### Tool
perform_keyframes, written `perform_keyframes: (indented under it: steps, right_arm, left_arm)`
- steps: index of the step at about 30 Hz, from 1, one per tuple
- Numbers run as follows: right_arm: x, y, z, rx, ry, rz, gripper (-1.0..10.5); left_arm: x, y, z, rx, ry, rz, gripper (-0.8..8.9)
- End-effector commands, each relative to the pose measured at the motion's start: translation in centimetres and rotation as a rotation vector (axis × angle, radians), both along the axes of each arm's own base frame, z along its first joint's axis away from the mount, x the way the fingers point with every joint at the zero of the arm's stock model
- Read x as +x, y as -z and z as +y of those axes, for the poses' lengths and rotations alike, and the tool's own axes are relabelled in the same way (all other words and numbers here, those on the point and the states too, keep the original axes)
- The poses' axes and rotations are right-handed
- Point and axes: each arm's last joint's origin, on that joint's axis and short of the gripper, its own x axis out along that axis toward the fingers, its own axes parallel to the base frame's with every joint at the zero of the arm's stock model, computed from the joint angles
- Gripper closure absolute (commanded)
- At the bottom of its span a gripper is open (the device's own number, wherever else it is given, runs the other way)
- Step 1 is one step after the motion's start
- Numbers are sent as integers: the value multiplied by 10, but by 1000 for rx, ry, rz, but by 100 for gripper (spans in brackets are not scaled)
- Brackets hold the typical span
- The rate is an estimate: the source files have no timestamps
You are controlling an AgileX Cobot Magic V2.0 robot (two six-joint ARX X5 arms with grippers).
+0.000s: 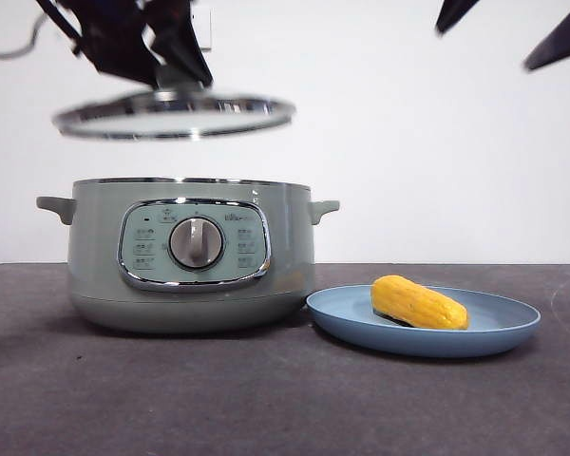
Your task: Take the corn out from the steamer,put the corn on the plate,close the lid
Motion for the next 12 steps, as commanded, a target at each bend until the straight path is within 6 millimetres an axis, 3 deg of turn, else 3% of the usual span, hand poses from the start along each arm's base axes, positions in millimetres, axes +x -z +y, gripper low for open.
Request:
perform_keyframes:
  steps: [1,6,12]
  right_arm:
    - [-12,-4,-5,8,4,-13,317]
    - [-27,-8,-11,6,4,-13,317]
    - [-31,-6,-13,-6,3,13,318]
  left_arm:
    - [7,1,-6,-14,12,-40,822]
    - [18,17,-12,-5,17,-14,822]
    - [24,27,-14,4,17,9,822]
